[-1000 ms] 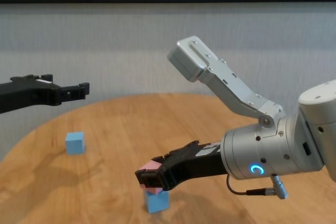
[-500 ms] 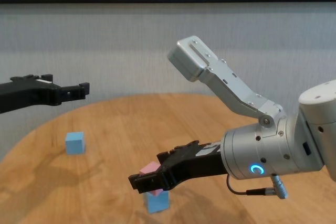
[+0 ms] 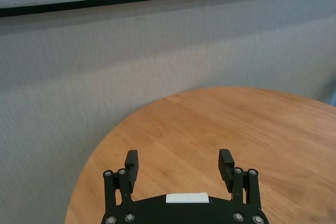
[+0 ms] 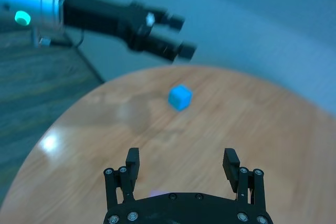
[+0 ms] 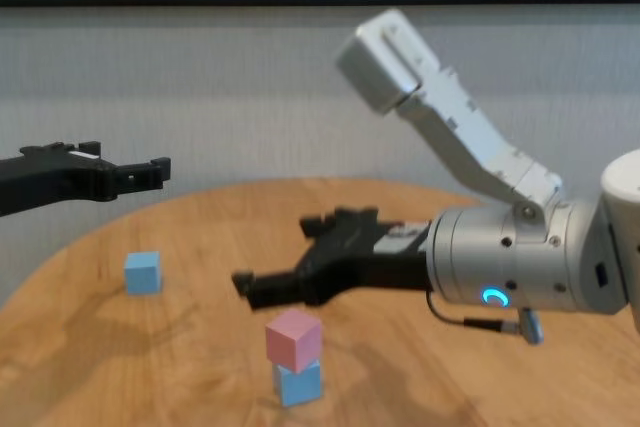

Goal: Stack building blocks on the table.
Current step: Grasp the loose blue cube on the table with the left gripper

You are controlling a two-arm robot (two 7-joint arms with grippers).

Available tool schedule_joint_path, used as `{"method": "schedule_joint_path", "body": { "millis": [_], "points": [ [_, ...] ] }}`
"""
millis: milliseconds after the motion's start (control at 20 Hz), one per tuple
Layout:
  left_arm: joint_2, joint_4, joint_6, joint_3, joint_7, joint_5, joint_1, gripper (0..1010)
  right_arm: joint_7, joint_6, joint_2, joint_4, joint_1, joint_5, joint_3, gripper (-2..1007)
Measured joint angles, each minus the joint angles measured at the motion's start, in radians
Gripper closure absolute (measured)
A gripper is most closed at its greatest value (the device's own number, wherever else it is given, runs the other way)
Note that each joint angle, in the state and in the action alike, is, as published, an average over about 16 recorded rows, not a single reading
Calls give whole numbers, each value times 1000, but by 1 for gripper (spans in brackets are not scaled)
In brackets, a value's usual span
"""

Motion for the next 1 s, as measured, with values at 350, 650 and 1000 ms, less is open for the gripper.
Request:
{"method": "schedule_joint_path", "body": {
  "millis": [350,650,1000],
  "points": [
    [0,0,0,0,0,0,0,10,-212,-205,-14,6,-27,-88,88,4],
    [0,0,0,0,0,0,0,10,-379,-308,-28,47,-26,-168,162,4],
    [-3,-17,35,2,8,-1,7,10,-447,-338,-29,79,-15,-211,195,4]
  ]
}}
